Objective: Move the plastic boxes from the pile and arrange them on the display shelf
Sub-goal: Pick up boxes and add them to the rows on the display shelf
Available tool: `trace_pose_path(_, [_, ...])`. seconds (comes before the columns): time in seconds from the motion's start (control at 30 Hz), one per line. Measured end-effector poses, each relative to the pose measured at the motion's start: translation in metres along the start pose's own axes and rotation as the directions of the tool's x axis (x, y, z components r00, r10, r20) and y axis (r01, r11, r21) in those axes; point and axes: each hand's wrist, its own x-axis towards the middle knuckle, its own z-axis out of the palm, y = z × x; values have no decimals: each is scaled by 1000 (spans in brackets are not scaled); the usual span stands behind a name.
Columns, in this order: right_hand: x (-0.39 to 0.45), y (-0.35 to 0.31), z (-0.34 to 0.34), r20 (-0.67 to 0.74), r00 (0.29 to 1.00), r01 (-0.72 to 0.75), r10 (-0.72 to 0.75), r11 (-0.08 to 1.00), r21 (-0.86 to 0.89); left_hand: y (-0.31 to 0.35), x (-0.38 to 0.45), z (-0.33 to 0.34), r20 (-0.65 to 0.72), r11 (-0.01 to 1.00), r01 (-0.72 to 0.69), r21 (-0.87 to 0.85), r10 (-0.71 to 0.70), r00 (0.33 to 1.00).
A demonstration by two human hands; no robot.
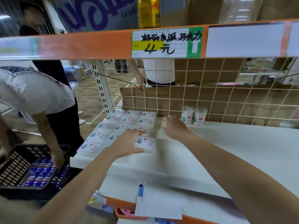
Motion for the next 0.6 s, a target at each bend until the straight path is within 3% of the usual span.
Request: trace_pose_path(0.6, [-15,10,20,118,993,-6,5,1000,7,-32,-6,2,-45,984,63,170,-56,997])
